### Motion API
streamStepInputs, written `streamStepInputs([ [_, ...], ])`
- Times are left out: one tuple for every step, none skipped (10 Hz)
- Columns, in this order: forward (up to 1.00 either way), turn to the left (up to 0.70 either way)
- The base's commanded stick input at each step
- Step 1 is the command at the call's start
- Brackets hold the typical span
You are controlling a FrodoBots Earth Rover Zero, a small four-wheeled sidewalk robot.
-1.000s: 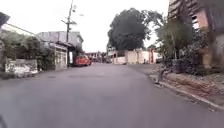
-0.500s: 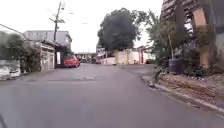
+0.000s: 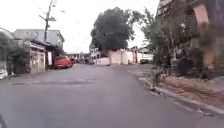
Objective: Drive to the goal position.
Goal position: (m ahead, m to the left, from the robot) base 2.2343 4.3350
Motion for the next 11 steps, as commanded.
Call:
streamStepInputs([
  [0.85,0.0],
  [0.85,0.0],
  [0.85,0.0],
  [0.85,0.0],
  [0.85,0.0],
  [0.85,0.0],
  [0.85,0.0],
  [0.85,0.0],
  [0.85,0.0],
  [0.85,0.0],
  [0.85,-0.02],
])
